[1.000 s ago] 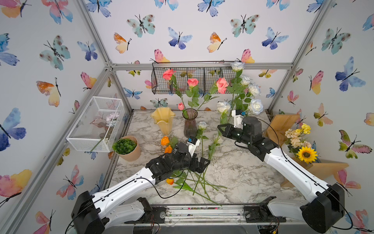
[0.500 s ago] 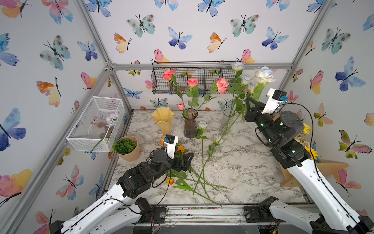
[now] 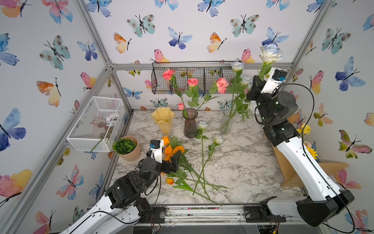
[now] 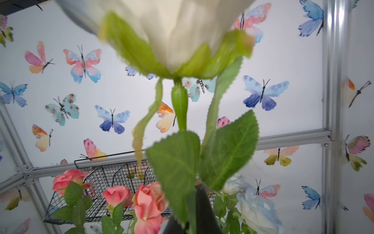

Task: Arrange the flowers in different vases according to their colors
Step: Insert the flower into the vase.

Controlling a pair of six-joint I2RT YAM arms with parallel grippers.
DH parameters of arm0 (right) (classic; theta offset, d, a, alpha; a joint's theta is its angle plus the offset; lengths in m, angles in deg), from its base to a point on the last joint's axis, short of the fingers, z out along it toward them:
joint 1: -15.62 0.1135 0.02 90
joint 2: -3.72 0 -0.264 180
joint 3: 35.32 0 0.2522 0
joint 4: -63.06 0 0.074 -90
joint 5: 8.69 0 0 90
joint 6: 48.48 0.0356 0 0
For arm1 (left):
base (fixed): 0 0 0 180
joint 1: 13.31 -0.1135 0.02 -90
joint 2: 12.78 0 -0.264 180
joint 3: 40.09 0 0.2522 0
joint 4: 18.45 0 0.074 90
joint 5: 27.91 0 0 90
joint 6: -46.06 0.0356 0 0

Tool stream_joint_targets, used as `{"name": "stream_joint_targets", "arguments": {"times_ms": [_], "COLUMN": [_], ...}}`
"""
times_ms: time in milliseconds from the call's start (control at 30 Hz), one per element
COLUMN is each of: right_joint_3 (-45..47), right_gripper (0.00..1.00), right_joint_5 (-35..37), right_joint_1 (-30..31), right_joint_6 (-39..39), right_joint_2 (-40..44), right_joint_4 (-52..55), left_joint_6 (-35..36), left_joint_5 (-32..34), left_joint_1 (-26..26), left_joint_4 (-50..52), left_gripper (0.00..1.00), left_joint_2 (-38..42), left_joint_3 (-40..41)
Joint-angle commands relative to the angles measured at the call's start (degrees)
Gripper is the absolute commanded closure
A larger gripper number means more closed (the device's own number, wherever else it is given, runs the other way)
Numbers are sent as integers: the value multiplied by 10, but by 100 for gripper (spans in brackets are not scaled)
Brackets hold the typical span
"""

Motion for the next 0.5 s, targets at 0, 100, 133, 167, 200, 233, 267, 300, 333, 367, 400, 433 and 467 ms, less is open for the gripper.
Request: {"name": "stream_joint_targets", "arguments": {"times_ms": [0, 100, 133, 167, 200, 233, 267, 300, 333, 367, 400, 433, 467], "right_joint_3": [-27, -39, -44, -48, -50, -52, -54, -57, -59, -60, -60, -60, -59], "right_gripper": [98, 98, 98, 98, 98, 98, 98, 98, 98, 98, 98, 98, 98], "right_joint_5": [-29, -44, -49, -52, -54, -56, -57, -58, -59, -60, -62, -62, -61], "right_joint_1": [-24, -40, -44, -46, -48, -50, -51, -51, -51, -51, -51, -51, -51], "right_joint_6": [22, 46, 54, 61, 65, 69, 72, 75, 76, 77, 78, 78, 79], "right_joint_2": [-19, -41, -49, -58, -64, -71, -76, -84, -90, -95, -101, -106, -110], "right_joint_4": [-49, -62, -65, -69, -72, -78, -82, -86, -90, -94, -99, -102, -105], "left_joint_6": [18, 18, 17, 16, 16, 17, 16, 16, 16, 16, 16, 16, 16], "left_joint_5": [27, 36, 37, 39, 39, 41, 45, 50, 53, 56, 58, 58, 58], "left_joint_1": [-3, -3, -2, -3, -3, -3, -3, -3, -3, -3, -3, -2, -3], "left_joint_4": [14, 25, 25, 24, 23, 22, 22, 24, 25, 27, 27, 27, 27], "left_gripper": [1, 1, 1, 1, 1, 1, 1, 1, 1, 1, 1, 1, 1], "left_joint_2": [8, 14, 17, 20, 22, 24, 24, 24, 24, 25, 25, 26, 26], "left_joint_3": [4, 7, 8, 11, 12, 15, 15, 15, 16, 16, 17, 17, 18]}}
